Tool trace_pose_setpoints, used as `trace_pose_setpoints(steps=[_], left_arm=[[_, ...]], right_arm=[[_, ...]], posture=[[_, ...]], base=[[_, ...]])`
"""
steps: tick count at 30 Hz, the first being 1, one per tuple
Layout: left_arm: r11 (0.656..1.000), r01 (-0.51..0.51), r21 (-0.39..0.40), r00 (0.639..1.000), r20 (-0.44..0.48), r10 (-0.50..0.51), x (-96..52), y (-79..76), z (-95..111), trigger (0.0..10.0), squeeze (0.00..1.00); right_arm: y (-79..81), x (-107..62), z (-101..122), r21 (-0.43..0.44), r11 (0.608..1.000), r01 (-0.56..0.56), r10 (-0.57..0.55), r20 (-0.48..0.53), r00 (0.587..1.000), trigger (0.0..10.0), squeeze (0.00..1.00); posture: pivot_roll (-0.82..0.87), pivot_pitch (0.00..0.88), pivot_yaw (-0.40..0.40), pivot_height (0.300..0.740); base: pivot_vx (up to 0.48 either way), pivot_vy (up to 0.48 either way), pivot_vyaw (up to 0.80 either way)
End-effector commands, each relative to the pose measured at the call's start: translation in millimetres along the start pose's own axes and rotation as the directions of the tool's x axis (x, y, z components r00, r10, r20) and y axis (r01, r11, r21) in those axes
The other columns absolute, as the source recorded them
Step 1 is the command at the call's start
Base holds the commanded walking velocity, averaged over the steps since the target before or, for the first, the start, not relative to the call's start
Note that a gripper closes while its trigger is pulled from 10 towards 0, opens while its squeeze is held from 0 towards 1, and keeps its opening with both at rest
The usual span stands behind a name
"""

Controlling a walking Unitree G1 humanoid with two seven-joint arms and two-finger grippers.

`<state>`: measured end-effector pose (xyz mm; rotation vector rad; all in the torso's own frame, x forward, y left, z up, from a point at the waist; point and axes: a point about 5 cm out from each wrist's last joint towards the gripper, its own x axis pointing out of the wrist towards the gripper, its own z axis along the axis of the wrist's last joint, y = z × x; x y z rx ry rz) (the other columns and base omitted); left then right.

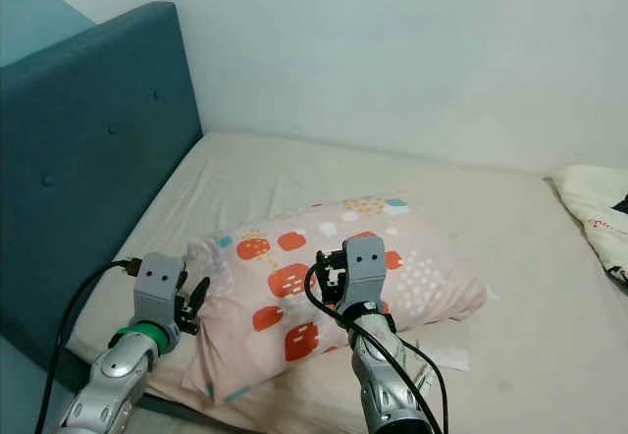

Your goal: Clean up the room

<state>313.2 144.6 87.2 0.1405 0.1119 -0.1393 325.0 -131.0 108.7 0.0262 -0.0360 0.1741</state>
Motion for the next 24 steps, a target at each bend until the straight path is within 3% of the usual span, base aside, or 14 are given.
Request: trace_pose_setpoints(steps=[1, 24], left_arm=[[1.000, 0.001, -0.002, 1.000, -0.010, -0.001, -1.0, -0.3, -2.9, 10.0, 0.00], [1.000, 0.010, 0.004, 1.000, -0.001, -0.010, -0.2, -1.5, -0.2, 10.0, 0.00]], right_arm=[[-0.1, -2.2, -4.2, 0.009, 1.000, 0.006, -0.006, -0.015, 1.000, 10.0, 0.00], [-0.9, -2.9, -3.6, 0.018, 1.000, 0.017, -0.016, -0.011, 1.000, 10.0, 0.00]], posture=[[-0.16, 0.044, 0.051, 0.667], [-0.16, 0.046, 0.056, 0.599]], base=[[0.000, 0.000, 0.00], [0.000, 0.000, 0.00]])
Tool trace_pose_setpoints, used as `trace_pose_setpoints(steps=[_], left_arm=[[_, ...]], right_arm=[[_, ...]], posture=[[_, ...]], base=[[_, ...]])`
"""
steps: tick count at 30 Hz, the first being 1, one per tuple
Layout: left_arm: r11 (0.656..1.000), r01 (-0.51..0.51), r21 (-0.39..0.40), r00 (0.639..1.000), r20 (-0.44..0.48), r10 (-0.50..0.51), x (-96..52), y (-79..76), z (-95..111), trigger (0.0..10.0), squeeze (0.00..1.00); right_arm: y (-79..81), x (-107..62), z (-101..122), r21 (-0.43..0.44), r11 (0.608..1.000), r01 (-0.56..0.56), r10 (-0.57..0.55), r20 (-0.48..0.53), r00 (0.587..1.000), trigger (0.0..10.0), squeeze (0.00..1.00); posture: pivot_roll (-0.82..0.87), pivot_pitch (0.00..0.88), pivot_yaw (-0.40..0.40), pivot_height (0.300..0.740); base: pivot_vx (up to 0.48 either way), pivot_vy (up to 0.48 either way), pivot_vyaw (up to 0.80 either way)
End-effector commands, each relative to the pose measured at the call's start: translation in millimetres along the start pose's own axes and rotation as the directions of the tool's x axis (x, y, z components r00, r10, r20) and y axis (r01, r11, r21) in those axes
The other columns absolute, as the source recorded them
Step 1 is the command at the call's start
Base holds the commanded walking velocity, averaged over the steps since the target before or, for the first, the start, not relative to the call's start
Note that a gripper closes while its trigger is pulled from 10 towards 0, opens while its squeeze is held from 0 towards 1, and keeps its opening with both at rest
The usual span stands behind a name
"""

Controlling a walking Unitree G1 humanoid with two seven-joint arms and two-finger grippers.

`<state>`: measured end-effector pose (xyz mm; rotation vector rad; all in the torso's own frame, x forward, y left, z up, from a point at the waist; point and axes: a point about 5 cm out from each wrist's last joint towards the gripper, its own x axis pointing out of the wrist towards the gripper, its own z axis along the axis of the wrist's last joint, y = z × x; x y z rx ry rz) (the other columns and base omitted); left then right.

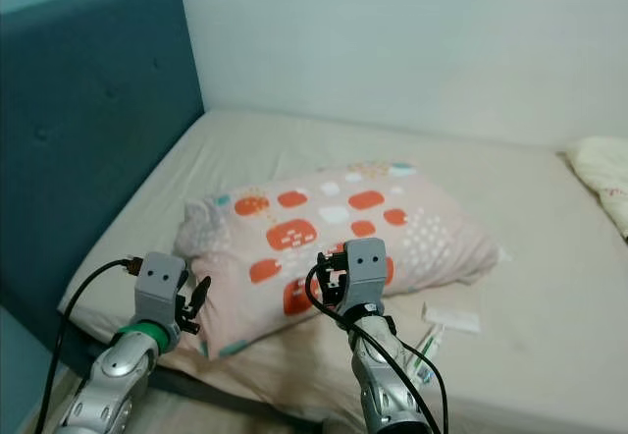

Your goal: Clean up the room

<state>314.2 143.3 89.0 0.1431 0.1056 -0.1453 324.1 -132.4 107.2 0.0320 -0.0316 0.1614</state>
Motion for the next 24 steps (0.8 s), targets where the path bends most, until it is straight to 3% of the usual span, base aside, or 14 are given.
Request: trace_pose_setpoints(steps=[1, 6, 9, 11, 12, 15, 17, 18, 20, 22, 24], left_arm=[[1.000, 0.006, 0.000, 1.000, -0.004, -0.006, -0.7, -1.3, -1, 10.0, 0.00], [0.995, 0.031, 0.099, 0.997, 0.067, -0.038, 4.0, -4.4, 15, 10.0, 0.00], [0.994, 0.033, 0.104, 0.996, 0.081, -0.041, 5.8, -3.9, 20, 10.0, 0.00], [0.994, 0.032, 0.101, 0.994, 0.098, -0.042, 8.0, -2.3, 26, 10.0, 0.00], [0.994, 0.032, 0.101, 0.994, 0.098, -0.042, 8.0, -2.3, 26, 10.0, 0.00], [0.993, 0.050, 0.104, 0.991, 0.121, -0.063, 7.8, -4.0, 33, 10.0, 0.00], [0.993, 0.050, 0.104, 0.991, 0.121, -0.063, 7.8, -4.0, 33, 10.0, 0.00], [0.993, 0.055, 0.107, 0.990, 0.127, -0.068, 7.4, -5.0, 34, 10.0, 0.00], [0.992, 0.056, 0.109, 0.989, 0.131, -0.071, 7.0, -6.3, 35, 10.0, 0.00], [0.993, 0.057, 0.102, 0.988, 0.140, -0.071, 5.0, -8.0, 37, 10.0, 0.00], [0.993, 0.059, 0.098, 0.987, 0.143, -0.072, 3.9, -8.6, 38, 10.0, 0.00]], right_arm=[[-0.7, -1.7, -1, 0.015, 1.000, 0.006, -0.006, -0.004, 1.000, 10.0, 0.00], [-6.9, -1.5, 2, 0.101, 0.994, 0.045, -0.045, -0.002, 0.999, 10.0, 0.00], [-10.6, -1.8, -1, 0.175, 0.981, 0.079, -0.076, -0.022, 0.997, 10.0, 0.00], [-15.1, -2.3, -7, 0.328, 0.936, 0.127, -0.112, -0.064, 0.992, 10.0, 0.00], [-15.1, -2.3, -7, 0.328, 0.936, 0.127, -0.112, -0.064, 0.992, 10.0, 0.00], [-13.2, 3.5, -12, 0.586, 0.800, 0.128, -0.075, -0.115, 0.991, 10.0, 0.00], [-13.2, 3.5, -12, 0.586, 0.800, 0.128, -0.075, -0.115, 0.991, 10.0, 0.00], [-11.7, 5.4, -13, 0.626, 0.771, 0.117, -0.053, -0.120, 0.991, 10.0, 0.00], [-11.4, 7.7, -16, 0.635, 0.764, 0.114, -0.036, -0.135, 0.990, 10.0, 0.00], [-13.2, 14.7, -21, 0.684, 0.722, 0.104, 0.011, -0.162, 0.987, 10.0, 0.00], [-14.3, 17.1, -22, 0.694, 0.713, 0.104, 0.023, -0.171, 0.985, 10.0, 0.00]], posture=[[-0.16, 0.045, 0.055, 0.599], [-0.16, 0.048, 0.057, 0.599], [-0.16, 0.049, 0.059, 0.599], [-0.16, 0.052, 0.067, 0.599], [-0.16, 0.052, 0.067, 0.599], [-0.16, 0.062, 0.072, 0.599], [-0.16, 0.062, 0.072, 0.599], [-0.16, 0.062, 0.072, 0.599], [-0.16, 0.068, 0.068, 0.599], [-0.15, 0.077, 0.066, 0.599], [-0.15, 0.079, 0.066, 0.599]], base=[[0.000, 0.000, 0.00], [0.000, 0.000, 0.00], [0.000, 0.000, 0.00], [0.000, 0.000, 0.00], [0.000, 0.000, 0.00], [0.000, 0.000, 0.00], [0.000, 0.000, 0.00], [0.000, 0.000, 0.00], [0.000, 0.000, 0.00], [0.000, 0.000, 0.00], [0.000, 0.000, 0.00]])
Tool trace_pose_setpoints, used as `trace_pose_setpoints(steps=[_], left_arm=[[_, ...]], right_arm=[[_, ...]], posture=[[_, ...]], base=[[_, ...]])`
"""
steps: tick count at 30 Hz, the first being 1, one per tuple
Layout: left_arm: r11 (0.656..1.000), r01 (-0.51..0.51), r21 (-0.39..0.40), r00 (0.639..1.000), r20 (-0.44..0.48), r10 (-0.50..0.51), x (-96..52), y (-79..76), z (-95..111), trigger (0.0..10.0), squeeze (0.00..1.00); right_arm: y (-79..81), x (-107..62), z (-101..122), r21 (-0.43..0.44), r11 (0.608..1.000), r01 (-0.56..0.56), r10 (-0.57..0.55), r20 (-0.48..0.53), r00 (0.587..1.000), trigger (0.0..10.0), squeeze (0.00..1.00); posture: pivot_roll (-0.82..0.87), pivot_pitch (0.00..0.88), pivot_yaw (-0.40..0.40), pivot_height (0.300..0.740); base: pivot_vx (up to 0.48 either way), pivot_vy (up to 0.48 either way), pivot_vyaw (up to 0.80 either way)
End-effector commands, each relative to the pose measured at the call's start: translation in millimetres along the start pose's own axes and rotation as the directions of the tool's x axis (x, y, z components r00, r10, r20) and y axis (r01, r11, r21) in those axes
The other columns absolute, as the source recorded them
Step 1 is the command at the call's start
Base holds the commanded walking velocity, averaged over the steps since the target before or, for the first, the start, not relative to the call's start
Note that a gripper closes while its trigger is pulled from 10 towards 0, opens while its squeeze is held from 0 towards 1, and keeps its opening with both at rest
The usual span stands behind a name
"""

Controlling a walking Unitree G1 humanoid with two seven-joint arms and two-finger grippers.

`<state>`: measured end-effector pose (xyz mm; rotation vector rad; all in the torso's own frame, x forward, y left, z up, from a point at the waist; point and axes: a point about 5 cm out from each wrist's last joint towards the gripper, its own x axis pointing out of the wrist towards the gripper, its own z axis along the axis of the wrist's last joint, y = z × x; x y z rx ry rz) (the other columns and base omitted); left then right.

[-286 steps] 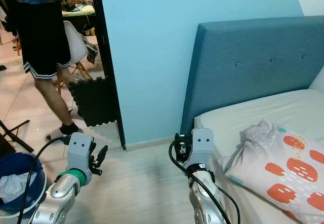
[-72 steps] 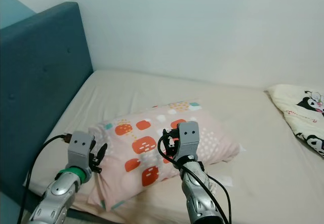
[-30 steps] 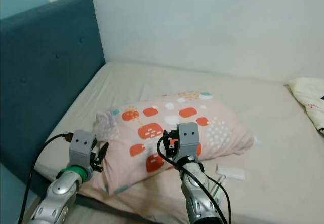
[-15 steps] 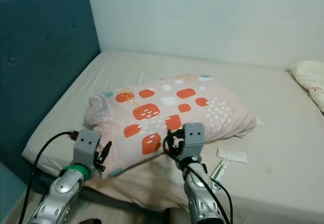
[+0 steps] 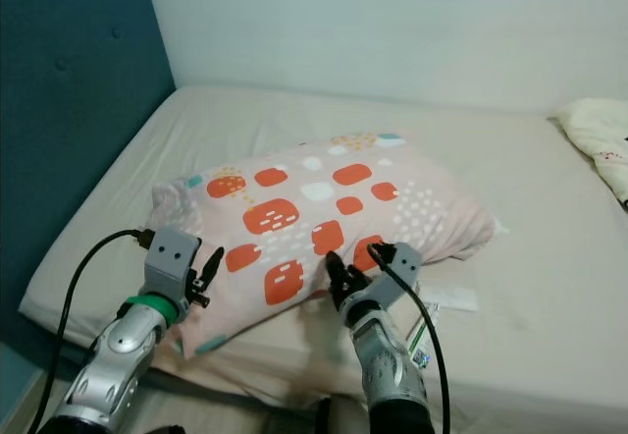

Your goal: Clean up the room

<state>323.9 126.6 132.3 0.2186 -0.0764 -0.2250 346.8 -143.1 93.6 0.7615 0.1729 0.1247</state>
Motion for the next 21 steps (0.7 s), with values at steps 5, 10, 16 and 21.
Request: trace_pose_setpoints(steps=[5, 10, 16, 21], left_arm=[[1.000, 0.012, -0.005, 1.000, -0.021, -0.012, -6.4, -3.5, -3, 10.0, 0.00], [0.999, -0.039, -0.007, 0.999, -0.007, 0.039, -14.1, 5.4, 5, 10.0, 0.00], [0.997, -0.080, 0.018, 0.996, -0.030, 0.081, -28.4, 18.5, 3, 10.0, 0.00], [0.996, -0.088, 0.023, 0.995, -0.035, 0.089, -37.0, 22.0, 6, 10.0, 0.00]], right_arm=[[-16.5, 3.6, -2, 0.123, 0.988, 0.095, -0.091, -0.043, 0.995, 10.0, 0.00], [-29.3, 5.5, 3, 0.254, 0.951, 0.178, -0.169, -0.057, 0.984, 10.0, 0.00], [-32.3, 6.4, -3, 0.307, 0.928, 0.213, -0.201, -0.069, 0.977, 10.0, 0.00], [-23.1, 12.1, 5, 0.306, 0.945, 0.116, -0.114, -0.023, 0.993, 10.0, 0.00]], posture=[[-0.13, 0.106, 0.053, 0.599], [-0.04, 0.147, 0.028, 0.599], [0.00, 0.186, 0.028, 0.599], [0.03, 0.226, 0.054, 0.599]], base=[[0.000, 0.000, 0.00], [0.000, 0.000, 0.00], [0.000, 0.000, 0.00], [0.000, 0.000, 0.00]])
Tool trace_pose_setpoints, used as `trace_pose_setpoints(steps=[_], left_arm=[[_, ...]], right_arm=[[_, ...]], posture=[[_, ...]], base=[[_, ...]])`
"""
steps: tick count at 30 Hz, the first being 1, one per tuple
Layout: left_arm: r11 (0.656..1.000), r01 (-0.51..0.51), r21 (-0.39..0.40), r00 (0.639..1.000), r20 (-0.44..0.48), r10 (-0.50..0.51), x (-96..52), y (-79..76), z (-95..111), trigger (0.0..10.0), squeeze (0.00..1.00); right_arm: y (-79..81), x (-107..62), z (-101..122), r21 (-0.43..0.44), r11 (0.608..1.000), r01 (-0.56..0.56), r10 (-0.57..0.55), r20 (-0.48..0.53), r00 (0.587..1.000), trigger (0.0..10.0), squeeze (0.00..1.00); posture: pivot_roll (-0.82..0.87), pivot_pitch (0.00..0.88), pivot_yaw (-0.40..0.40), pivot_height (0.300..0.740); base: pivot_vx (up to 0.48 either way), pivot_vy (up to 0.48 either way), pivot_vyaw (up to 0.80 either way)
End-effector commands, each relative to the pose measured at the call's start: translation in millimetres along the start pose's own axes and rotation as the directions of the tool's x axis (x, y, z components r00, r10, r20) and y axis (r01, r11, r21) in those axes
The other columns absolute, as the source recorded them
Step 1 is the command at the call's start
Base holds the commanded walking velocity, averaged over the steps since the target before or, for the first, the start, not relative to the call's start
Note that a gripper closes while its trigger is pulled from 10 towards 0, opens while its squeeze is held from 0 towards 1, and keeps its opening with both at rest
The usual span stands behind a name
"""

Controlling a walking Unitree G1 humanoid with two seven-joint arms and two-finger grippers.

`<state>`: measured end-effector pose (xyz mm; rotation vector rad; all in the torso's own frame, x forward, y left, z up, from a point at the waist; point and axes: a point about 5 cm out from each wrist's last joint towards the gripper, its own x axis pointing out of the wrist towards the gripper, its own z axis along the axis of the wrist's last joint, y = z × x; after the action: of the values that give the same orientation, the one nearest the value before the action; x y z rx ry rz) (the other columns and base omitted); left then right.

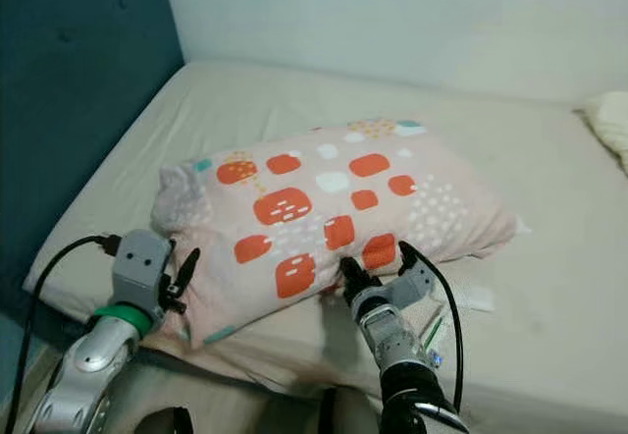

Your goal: Clean up the room

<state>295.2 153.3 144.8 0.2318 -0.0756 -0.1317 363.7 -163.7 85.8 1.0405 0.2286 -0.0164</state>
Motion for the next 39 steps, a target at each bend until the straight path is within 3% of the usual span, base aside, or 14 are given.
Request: trace_pose_setpoints(steps=[1, 9, 20, 21, 26, 35, 36, 37, 38, 39], left_arm=[[1.000, 0.005, 0.007, 1.000, -0.025, -0.005, -5.6, 0.0, -3, 10.0, 0.00], [0.999, 0.033, 0.016, 0.998, -0.053, -0.032, -19.7, -1.4, 3, 10.0, 0.00], [0.999, 0.028, 0.022, 0.996, -0.080, -0.026, -26.1, 2.0, 2, 10.0, 0.00], [0.999, 0.023, 0.023, 0.996, -0.087, -0.021, -27.7, 3.1, 2, 10.0, 0.00], [1.000, 0.017, 0.026, 0.996, -0.091, -0.014, -27.7, 5.3, 4, 10.0, 0.00], [0.999, 0.022, 0.030, 0.995, -0.095, -0.019, -25.4, 5.3, 5, 10.0, 0.00], [0.999, 0.024, 0.031, 0.995, -0.096, -0.021, -24.8, 4.8, 5, 10.0, 0.00], [0.999, 0.026, 0.032, 0.995, -0.096, -0.023, -24.2, 4.1, 6, 10.0, 0.00], [0.999, 0.026, 0.032, 0.995, -0.096, -0.023, -24.2, 4.1, 6, 10.0, 0.00], [0.999, 0.025, 0.031, 0.996, -0.092, -0.022, -22.8, 4.2, 7, 10.0, 0.00]], right_arm=[[-1.1, -0.1, -4, 0.015, 1.000, -0.019, 0.019, -0.012, 1.000, 10.0, 0.00], [6.8, 3.4, 12, -0.014, 0.994, -0.110, 0.111, 0.028, 0.993, 10.0, 0.00], [20.6, 5.1, 32, -0.022, 0.971, -0.237, 0.238, 0.118, 0.964, 10.0, 0.00], [28.9, 7.0, 43, -0.018, 0.964, -0.267, 0.266, 0.160, 0.951, 0.0, 0.00], [41.5, 9.1, 59, -0.016, 0.950, -0.312, 0.309, 0.207, 0.928, 0.0, 0.00], [38.7, 6.6, 69, -0.043, 0.947, -0.317, 0.318, 0.240, 0.917, 0.0, 0.00], [37.2, 5.8, 72, -0.057, 0.949, -0.309, 0.313, 0.248, 0.917, 0.0, 0.00], [36.8, 5.2, 76, -0.122, 0.952, -0.281, 0.304, 0.249, 0.920, 0.0, 0.00], [36.8, 5.2, 76, -0.122, 0.952, -0.281, 0.304, 0.249, 0.920, 0.0, 0.00], [40.5, 4.5, 85, -0.232, 0.940, -0.249, 0.306, 0.255, 0.917, 0.0, 0.00]], posture=[[0.04, 0.232, 0.057, 0.599], [0.08, 0.330, 0.088, 0.599], [0.09, 0.345, 0.088, 0.599], [0.09, 0.340, 0.089, 0.599], [0.09, 0.320, 0.093, 0.599], [0.08, 0.302, 0.098, 0.599], [0.07, 0.297, 0.098, 0.599], [0.07, 0.292, 0.096, 0.599], [0.07, 0.292, 0.096, 0.599], [0.06, 0.283, 0.091, 0.599]], base=[[0.000, 0.000, 0.00], [0.000, 0.000, 0.00], [0.000, 0.000, 0.00], [0.000, 0.000, 0.00], [0.000, 0.000, 0.00], [0.000, 0.000, 0.00], [0.000, 0.000, 0.00], [0.000, 0.000, 0.00], [0.000, 0.000, 0.00], [0.000, 0.000, 0.00]])
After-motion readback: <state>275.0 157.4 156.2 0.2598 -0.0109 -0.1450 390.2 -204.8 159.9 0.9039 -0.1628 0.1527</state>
